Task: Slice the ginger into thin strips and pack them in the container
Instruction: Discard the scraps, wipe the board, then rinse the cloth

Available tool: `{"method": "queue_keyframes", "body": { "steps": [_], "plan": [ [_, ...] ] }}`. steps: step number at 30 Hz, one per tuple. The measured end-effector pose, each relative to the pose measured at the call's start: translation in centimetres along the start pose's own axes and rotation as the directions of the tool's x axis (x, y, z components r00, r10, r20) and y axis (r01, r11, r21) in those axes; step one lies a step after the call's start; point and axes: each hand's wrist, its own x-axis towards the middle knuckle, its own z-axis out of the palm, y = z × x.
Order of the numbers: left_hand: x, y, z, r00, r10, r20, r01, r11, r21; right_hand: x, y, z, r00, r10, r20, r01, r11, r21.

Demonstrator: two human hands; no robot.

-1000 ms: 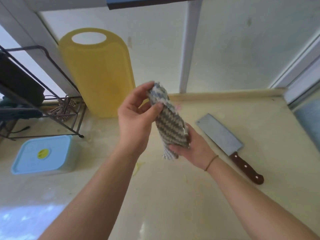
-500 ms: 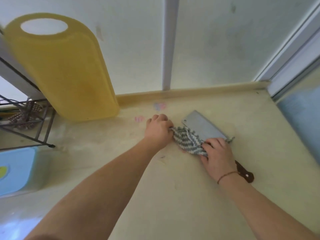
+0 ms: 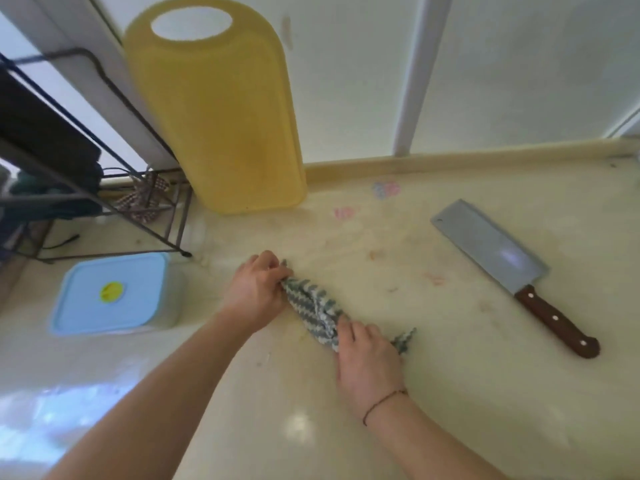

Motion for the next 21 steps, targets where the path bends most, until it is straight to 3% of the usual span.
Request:
{"method": "queue_keyframes", "body": {
  "steps": [6,10,12,14,16,21],
  "plan": [
    [-10.2,-4.1,-2.3,0.987,-0.157,-0.035,0.159,0.984,0.084,-2.4,-9.1,2.1,0.974,-0.198,0.111,0.194,0.98,0.052],
    [-12.6,-4.9,-3.5,0.965,-0.254,-0.068,0.257,0.966,0.041,-1.6,-8.8,0.6,0.964,-0.201,0.174,0.15,0.951,0.269],
    [-12.1,-4.6,-4.3,0.944,-0.306,-0.124,0.3,0.951,-0.071,-0.3,-6.3,-1.1,0.984,-0.17,0.046,0.139,0.912,0.386],
    [-10.3,-3.5,-5.1,0.934,-0.301,-0.19,0.267,0.946,-0.182,1.2,-2.9,-3.6,0.982,-0.097,-0.162,0.152,0.916,0.371],
    [-7.6,-1.8,-5.3,0.935,-0.268,-0.233,0.214,0.949,-0.232,2.3,0.8,-6.1,0.956,-0.07,-0.284,0.162,0.935,0.316],
    [0.2,4.5,-3.5,0.982,-0.137,-0.13,0.089,0.942,-0.323,2.5,9.4,-10.7,0.863,-0.037,-0.505,0.118,0.985,0.13]
  ]
}}
